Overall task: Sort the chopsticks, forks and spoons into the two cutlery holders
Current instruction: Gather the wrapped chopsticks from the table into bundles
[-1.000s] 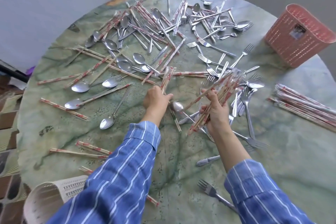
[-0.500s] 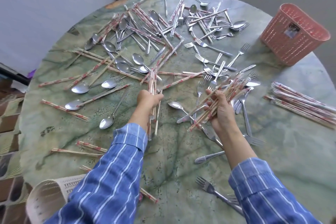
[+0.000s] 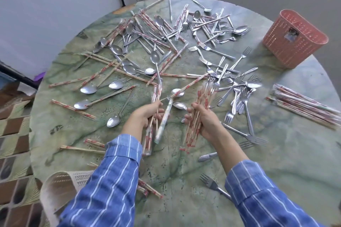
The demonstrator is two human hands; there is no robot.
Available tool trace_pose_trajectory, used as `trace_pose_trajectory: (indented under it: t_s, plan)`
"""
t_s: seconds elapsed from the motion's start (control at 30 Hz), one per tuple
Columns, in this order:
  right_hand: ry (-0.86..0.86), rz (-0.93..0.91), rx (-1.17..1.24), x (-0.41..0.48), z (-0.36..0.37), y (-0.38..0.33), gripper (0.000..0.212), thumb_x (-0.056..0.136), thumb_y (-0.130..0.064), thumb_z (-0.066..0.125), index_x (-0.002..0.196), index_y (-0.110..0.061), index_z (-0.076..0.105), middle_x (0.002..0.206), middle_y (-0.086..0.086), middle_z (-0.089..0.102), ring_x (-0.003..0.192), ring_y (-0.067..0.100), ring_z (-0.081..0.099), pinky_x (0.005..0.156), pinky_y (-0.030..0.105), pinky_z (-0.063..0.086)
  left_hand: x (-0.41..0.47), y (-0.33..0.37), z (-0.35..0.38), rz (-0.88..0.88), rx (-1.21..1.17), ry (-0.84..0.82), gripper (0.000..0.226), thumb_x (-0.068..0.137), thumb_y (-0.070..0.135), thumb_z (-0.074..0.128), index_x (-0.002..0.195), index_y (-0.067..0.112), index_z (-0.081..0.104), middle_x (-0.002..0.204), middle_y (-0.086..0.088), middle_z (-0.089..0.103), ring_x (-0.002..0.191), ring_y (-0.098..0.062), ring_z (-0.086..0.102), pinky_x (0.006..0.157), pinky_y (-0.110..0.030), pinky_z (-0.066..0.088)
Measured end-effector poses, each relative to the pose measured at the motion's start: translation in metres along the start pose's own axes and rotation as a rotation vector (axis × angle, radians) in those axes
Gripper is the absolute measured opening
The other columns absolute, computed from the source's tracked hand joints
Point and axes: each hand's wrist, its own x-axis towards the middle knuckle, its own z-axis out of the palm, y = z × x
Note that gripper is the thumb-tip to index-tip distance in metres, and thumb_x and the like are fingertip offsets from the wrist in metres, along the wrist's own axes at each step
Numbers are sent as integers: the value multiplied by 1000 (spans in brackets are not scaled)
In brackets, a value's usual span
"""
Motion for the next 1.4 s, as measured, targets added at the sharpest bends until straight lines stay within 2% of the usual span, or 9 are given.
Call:
trace_pose_trajectory:
  t_s: [0.17, 0.3, 0.47, 0.6, 0.7, 1.03, 1.23, 1.33, 1.4]
  plan:
    - [-9, 46, -64, -7, 3, 15, 12, 97, -6, 43, 109, -9, 46, 73, 6, 57, 50, 17, 57, 53, 33, 55, -1, -20, 9, 22, 157, 18, 27, 87, 42, 65, 74, 18, 67, 73, 0, 53, 54, -10, 38, 49, -21, 32]
    - [41, 73, -185, -11, -2, 20, 14, 96, -18, 50, 110, -15, 50, 66, 0, 48, 45, 13, 42, 49, 27, 42, -4, -32, 6, 49, -81, 47, 27, 96, 27, 56, 74, 13, 63, 54, 5, 65, 61, -12, 57, 69, -26, 48]
    - [46, 117, -191, -27, 3, 40, 22, 96, -30, 56, 82, -13, 54, 52, -4, 42, 43, 11, 42, 45, 24, 43, -37, -27, -1, 198, -596, 15, 22, 99, 12, 49, 83, -1, 57, 64, -8, 63, 48, -13, 63, 51, -28, 56]
    - [117, 112, -46, -38, 14, 57, 26, 97, -32, 56, 87, -8, 53, 87, 15, 67, 74, 26, 67, 63, 36, 59, -56, -19, -1, 420, -926, 61, 12, 98, 13, 52, 90, 4, 56, 77, -8, 68, 66, -17, 68, 66, -32, 60]
    - [82, 90, 64, -46, 24, 59, 27, 95, -35, 58, 94, -8, 52, 107, 19, 55, 86, 32, 68, 76, 46, 59, -62, -21, 4, 532, -1022, 115, 9, 96, 11, 55, 90, 6, 57, 76, -6, 70, 66, -17, 69, 65, -33, 60]
    - [40, -31, 13, -63, 17, 44, 27, 100, -34, 48, 85, -12, 53, 84, 10, 68, 70, 22, 67, 66, 33, 57, -79, -60, 58, 627, -894, -38, 10, 96, 6, 53, 93, 10, 62, 82, -5, 71, 79, -18, 66, 87, -38, 52]
    - [-34, -75, -111, -70, -29, 10, 38, 100, -42, 40, 108, -10, 58, 118, 8, 69, 106, 19, 66, 91, 34, 47, -78, -64, 60, 545, -804, -110, 30, 96, 45, 46, 91, 16, 50, 59, 7, 40, 50, -7, 41, 57, -25, 43]
    - [-159, -40, -99, -73, -46, -10, 30, 99, -36, 46, 84, -15, 60, 121, 12, 67, 115, 25, 62, 110, 45, 36, -84, -65, 84, 483, -572, -183, 30, 98, 39, 47, 93, 10, 55, 69, -1, 57, 60, -11, 56, 57, -25, 51]
    - [-218, -24, -99, -73, -58, -19, 30, 93, -33, 54, 102, -6, 64, 125, 16, 64, 120, 30, 59, 112, 49, 35, -86, -65, 107, 474, -523, -187, 34, 99, 31, 48, 103, 1, 63, 91, -9, 71, 83, -17, 69, 72, -28, 58]
